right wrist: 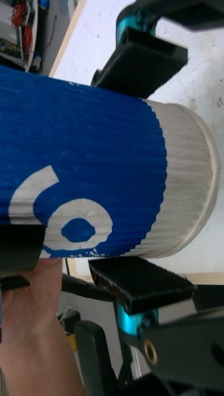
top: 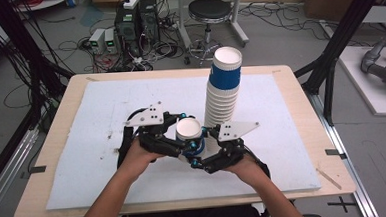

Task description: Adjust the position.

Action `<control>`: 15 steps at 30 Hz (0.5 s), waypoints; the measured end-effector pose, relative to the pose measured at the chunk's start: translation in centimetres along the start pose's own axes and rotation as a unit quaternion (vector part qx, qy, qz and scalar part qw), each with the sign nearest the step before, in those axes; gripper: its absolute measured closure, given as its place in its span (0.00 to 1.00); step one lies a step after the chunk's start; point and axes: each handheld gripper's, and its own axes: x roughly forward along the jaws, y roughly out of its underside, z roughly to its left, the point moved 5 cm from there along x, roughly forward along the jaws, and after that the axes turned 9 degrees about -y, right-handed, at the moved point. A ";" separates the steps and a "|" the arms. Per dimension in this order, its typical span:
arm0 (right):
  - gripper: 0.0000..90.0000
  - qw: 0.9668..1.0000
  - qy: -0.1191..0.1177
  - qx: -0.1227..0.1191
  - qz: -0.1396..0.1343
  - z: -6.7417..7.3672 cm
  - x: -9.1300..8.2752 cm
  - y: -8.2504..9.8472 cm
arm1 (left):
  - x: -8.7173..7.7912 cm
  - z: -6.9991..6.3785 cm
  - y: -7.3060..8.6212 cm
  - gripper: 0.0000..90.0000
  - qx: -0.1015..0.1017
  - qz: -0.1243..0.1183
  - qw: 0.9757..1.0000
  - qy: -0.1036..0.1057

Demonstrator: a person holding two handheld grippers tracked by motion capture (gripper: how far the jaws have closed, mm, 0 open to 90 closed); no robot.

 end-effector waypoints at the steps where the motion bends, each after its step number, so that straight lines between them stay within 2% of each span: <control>1: 0.24 1.000 0.001 -0.003 0.002 0.0 -0.1 -0.1 | 0.0 0.0 0.0 0.33 -0.002 -0.001 1.000 0.002; 3: 0.28 1.000 0.007 -0.015 0.018 0.0 -0.6 -0.2 | 0.0 0.0 0.0 0.33 -0.007 0.005 1.000 0.004; 6: 0.30 0.998 0.010 -0.029 0.055 -0.1 -1.0 -0.4 | 0.1 -0.1 0.1 0.32 -0.001 0.024 1.000 0.006; 8: 0.30 0.996 0.010 -0.040 0.073 0.0 -1.1 -0.6 | 0.0 -0.1 0.0 0.25 0.016 0.047 0.999 -0.004; 9: 0.30 0.994 0.012 -0.053 0.090 0.0 -1.2 -0.6 | 0.0 -0.2 0.0 0.23 0.021 0.058 0.998 -0.001; 11: 0.30 0.992 0.018 -0.066 0.109 0.1 -1.3 -0.7 | -0.2 -0.2 0.1 0.26 0.028 0.073 0.997 0.015; 12: 0.30 0.991 0.019 -0.070 0.114 0.1 -1.3 -0.7 | -0.3 -0.2 0.1 0.32 0.029 0.077 0.996 0.022; 13: 0.30 0.990 0.021 -0.073 0.117 0.1 -1.3 -0.7 | -0.4 -0.2 0.1 0.33 0.032 0.080 0.996 0.025; 15: 0.25 0.991 0.017 -0.077 0.108 0.3 -1.4 -0.6 | -0.5 -0.1 0.1 0.33 0.022 0.072 0.997 0.033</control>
